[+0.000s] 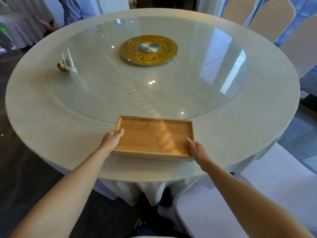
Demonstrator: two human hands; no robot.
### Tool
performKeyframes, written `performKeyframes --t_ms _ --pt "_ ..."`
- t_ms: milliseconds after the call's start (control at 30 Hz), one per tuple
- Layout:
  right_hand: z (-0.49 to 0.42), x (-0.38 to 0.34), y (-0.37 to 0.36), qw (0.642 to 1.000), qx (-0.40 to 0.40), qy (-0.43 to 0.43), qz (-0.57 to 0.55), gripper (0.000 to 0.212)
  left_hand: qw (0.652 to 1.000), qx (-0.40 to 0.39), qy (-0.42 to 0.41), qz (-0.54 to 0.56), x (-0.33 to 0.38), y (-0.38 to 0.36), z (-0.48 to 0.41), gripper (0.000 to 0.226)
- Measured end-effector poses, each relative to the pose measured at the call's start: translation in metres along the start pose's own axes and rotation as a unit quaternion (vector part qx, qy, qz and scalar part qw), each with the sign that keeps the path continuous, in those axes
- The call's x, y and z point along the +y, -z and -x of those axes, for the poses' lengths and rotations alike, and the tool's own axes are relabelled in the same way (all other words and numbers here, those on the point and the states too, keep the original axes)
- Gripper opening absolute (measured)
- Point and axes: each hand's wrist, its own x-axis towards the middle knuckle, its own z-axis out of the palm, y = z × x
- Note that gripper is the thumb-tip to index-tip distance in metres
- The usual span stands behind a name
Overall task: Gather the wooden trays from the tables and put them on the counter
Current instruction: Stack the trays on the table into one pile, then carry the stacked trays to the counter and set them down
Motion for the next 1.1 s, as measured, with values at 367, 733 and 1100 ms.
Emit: performKeyframes --t_ms 367,733,1100 --pt "0.058 0.026 0.078 0.965 0.249 -0.068 -0.053 0.059 0.965 -0.175 -0.157 -0.116 0.089 -0.091 0.001 0.045" --pt "0.249 0.079 0.112 0.803 0.547 -0.168 -0.164 0.046 0.83 -0.401 -0.345 -0.179 0.174 -0.21 0.132 0.056" --pt "0.471 0.136 0.132 0.636 0.714 -0.188 -0.225 0.04 0.671 -0.558 -0.441 -0.209 0.178 -0.296 0.372 0.052"
